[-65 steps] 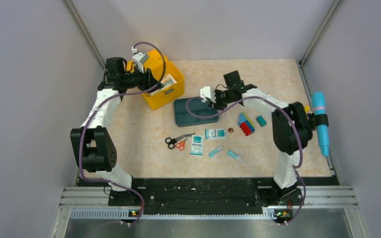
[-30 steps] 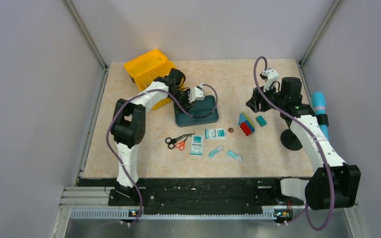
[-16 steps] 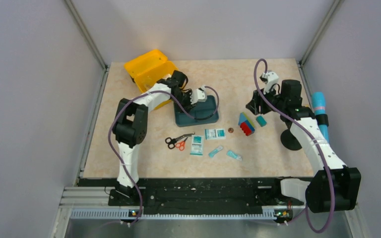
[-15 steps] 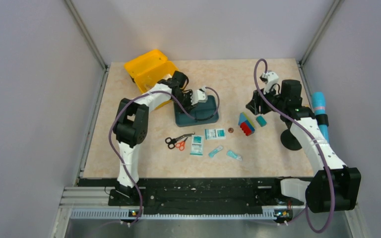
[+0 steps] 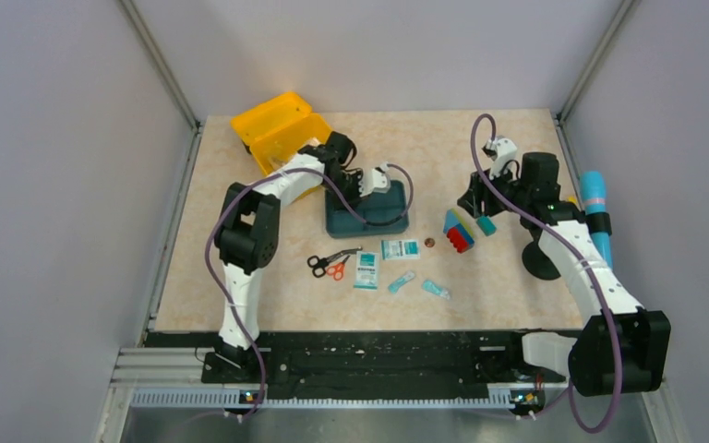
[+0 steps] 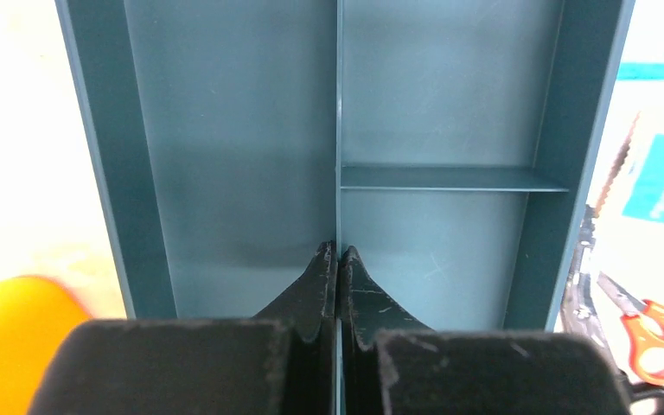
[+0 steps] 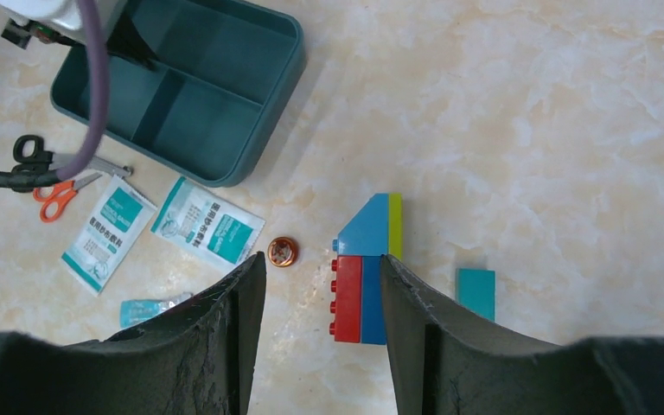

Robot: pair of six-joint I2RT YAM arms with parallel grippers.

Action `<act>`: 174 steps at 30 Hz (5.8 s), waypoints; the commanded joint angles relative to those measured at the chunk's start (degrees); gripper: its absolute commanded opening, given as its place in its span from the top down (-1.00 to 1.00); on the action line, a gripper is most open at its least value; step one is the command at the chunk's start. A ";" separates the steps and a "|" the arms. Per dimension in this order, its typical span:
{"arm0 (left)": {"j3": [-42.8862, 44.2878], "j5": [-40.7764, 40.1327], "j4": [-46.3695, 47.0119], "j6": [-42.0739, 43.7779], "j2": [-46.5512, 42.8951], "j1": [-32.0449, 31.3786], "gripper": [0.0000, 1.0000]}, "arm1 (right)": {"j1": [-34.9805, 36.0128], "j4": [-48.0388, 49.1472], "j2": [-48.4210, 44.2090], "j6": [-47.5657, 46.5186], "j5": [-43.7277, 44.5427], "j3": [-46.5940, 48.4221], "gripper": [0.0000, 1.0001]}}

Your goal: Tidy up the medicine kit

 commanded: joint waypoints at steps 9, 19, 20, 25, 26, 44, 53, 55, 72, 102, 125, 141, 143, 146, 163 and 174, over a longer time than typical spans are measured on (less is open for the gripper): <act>14.44 -7.37 -2.10 -12.37 -18.30 0.20 1.00 | 0.27 2.10 1.10 0.02 0.77 1.57 -0.01; 23.15 -15.03 -2.65 -13.81 -15.46 10.40 1.00 | 0.32 4.08 3.37 2.20 -0.36 1.19 -0.01; 23.27 -15.71 -1.96 -13.46 -14.91 11.25 1.00 | 0.24 4.24 3.52 2.39 -0.38 1.09 -0.01; 24.78 -19.57 -0.22 -12.08 -10.23 14.15 1.00 | 0.32 4.49 3.67 3.39 -0.56 0.71 -0.01; 24.90 -19.86 0.10 -11.99 -9.06 14.45 1.00 | 0.29 4.45 3.70 3.45 -0.57 0.60 -0.01; 24.76 -17.59 -3.80 -9.47 -3.29 17.98 1.00 | 0.25 3.75 3.62 2.71 0.04 -0.69 -0.02; 20.33 -10.40 -6.14 -9.36 -8.45 18.29 1.00 | 0.30 4.60 4.45 2.79 -0.03 -1.69 -0.03; 20.34 -9.14 -7.24 -9.12 -9.05 18.21 1.00 | 0.25 4.97 4.75 2.83 0.00 -1.88 -0.04; 19.85 -10.76 -7.03 -10.18 -10.87 17.70 1.00 | 0.26 6.69 6.20 3.36 0.12 -3.19 -0.07; 24.86 -5.30 -13.98 -10.75 -0.30 21.14 1.00 | 0.32 5.37 7.76 2.65 -0.29 -3.72 -0.10; 21.87 2.79 -17.61 -15.87 1.85 20.41 0.91 | 0.30 5.20 7.40 3.07 -0.31 -4.37 -0.11; 14.95 -8.79 -1.41 -24.35 -18.16 19.78 -0.09 | 5.52 -7.44 14.54 -23.23 -15.16 5.91 -0.07; 12.49 -8.41 2.85 -27.67 -21.24 19.78 -0.12 | 8.22 -11.08 16.81 -31.18 -15.30 8.05 -0.01; 7.00 -8.26 10.25 -40.45 -26.79 19.91 -0.12 | 11.78 -14.80 19.68 -40.11 -15.07 10.05 0.09; -38.82 -2.03 38.54 -66.52 -53.91 15.91 -0.01 | 25.22 -11.33 32.10 -54.90 -6.37 10.89 -0.03; -38.80 -3.56 39.58 -64.60 -54.29 16.29 -0.01 | 27.44 -8.25 34.46 -55.26 -0.09 9.19 0.11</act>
